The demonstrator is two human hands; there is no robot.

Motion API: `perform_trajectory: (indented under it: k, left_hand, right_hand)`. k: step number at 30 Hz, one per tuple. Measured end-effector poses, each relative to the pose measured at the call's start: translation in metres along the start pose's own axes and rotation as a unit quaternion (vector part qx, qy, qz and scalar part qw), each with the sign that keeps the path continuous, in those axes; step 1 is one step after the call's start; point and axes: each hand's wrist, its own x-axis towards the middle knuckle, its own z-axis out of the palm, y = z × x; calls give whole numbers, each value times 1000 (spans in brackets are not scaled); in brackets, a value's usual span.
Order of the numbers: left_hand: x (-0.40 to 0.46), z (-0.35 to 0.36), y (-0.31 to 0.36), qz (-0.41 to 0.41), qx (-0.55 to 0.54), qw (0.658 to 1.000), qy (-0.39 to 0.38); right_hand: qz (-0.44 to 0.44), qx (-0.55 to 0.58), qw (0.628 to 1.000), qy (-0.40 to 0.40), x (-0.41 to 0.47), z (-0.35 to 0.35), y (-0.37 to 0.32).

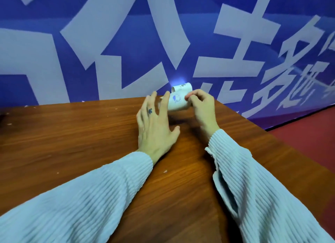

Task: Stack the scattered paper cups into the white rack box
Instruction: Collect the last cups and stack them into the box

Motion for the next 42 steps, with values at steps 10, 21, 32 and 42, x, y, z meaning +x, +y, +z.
perform_trajectory:
  k: [10,21,32,42]
  left_hand:
    - [0,0,-6,-100,-196,974,-55]
    - [5,13,-14,-130,-266,955,-28]
    - [5,-7,-14,-187,-308,933,-9]
    - [-42,-117,-24,-189,-247,950,-23]
  right_hand:
    - [83,-108,991,21,46,9,11]
    - [132,-142,981,4,125,43,65]
    - [110,-64,990,59,46,36,28]
    - [40,-46,997,40,-51,8,-80]
